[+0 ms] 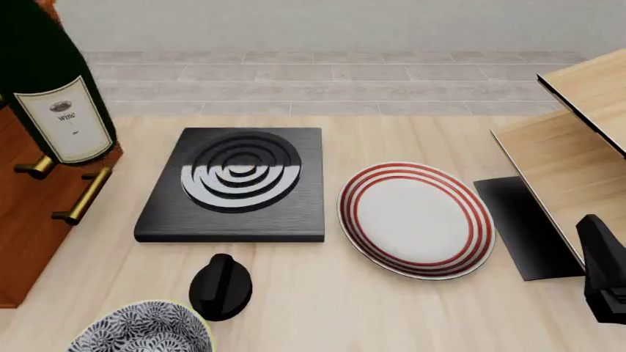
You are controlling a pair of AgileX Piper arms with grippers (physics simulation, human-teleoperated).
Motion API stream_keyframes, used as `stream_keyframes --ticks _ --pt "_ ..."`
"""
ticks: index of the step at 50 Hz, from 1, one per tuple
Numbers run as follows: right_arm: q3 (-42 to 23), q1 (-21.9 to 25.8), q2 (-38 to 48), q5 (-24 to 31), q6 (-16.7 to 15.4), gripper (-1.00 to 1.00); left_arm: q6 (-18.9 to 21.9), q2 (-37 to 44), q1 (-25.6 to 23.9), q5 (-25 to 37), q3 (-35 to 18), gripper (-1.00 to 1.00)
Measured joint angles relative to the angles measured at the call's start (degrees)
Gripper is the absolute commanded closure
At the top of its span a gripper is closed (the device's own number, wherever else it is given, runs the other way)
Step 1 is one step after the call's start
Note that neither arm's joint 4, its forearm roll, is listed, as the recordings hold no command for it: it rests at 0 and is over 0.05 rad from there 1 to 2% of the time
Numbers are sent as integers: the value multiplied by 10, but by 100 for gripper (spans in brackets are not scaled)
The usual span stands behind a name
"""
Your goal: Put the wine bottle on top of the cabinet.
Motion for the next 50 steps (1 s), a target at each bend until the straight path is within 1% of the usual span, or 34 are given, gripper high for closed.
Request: stream_keyframes --ticks 8,26,35,40,50 --pt "0 0 0 0 0 -100 2 -5 14 10 -6 100" --pt "0 0 0 0 0 -100 14 2 37 46 -44 100" --pt "0 0 0 0 0 -100 13 14 51 75 -92 100" --pt "0 0 0 0 0 -100 8 22 59 91 -124 100" --pt "0 0 0 0 0 -100 -2 34 75 112 -170 100"
